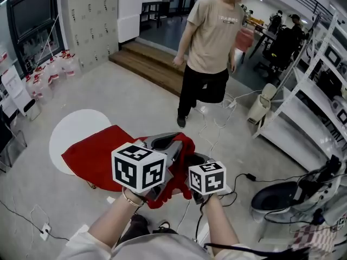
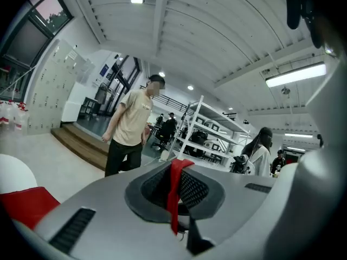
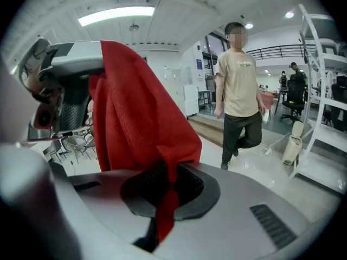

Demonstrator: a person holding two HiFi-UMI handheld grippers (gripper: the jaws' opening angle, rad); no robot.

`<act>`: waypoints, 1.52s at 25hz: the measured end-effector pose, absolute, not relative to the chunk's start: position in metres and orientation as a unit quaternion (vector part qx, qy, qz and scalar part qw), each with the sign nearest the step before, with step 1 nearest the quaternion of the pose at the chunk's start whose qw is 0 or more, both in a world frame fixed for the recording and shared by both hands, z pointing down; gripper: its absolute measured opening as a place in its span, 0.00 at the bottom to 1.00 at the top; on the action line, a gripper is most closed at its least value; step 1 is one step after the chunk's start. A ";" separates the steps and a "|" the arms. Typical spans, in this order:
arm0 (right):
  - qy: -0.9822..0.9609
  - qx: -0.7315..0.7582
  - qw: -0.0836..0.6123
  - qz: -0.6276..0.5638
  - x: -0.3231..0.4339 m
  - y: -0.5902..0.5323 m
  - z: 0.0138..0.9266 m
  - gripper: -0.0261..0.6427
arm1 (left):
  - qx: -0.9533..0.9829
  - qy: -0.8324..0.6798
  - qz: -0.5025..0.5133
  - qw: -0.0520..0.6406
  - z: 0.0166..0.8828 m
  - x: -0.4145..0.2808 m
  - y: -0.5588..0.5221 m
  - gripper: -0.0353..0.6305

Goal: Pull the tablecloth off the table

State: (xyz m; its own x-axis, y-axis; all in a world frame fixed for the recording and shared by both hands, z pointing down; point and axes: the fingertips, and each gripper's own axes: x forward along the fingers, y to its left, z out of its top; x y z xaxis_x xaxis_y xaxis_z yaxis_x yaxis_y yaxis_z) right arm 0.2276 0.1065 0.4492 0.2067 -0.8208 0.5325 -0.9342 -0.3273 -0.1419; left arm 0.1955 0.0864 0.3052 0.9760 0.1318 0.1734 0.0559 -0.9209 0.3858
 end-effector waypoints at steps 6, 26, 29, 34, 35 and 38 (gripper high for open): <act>-0.526 0.795 0.093 0.286 0.241 0.148 0.455 0.08 | 0.968 0.105 0.122 0.191 0.313 0.211 0.134 0.08; -0.468 0.820 0.101 0.312 0.233 0.123 0.472 0.08 | 0.956 0.141 0.142 0.215 0.337 0.200 0.077 0.08; -0.465 0.823 0.107 0.309 0.228 0.099 0.471 0.08 | 0.957 0.128 0.141 0.217 0.340 0.191 0.039 0.08; -0.457 0.827 0.108 0.310 0.225 0.061 0.473 0.08 | 0.959 0.112 0.144 0.216 0.348 0.182 -0.016 0.08; -0.454 0.828 0.108 0.311 0.224 0.055 0.474 0.08 | 0.959 0.109 0.145 0.216 0.351 0.182 -0.026 0.08; -0.447 0.831 0.103 0.316 0.221 0.037 0.479 0.08 | 0.959 0.097 0.156 0.215 0.363 0.178 -0.054 0.08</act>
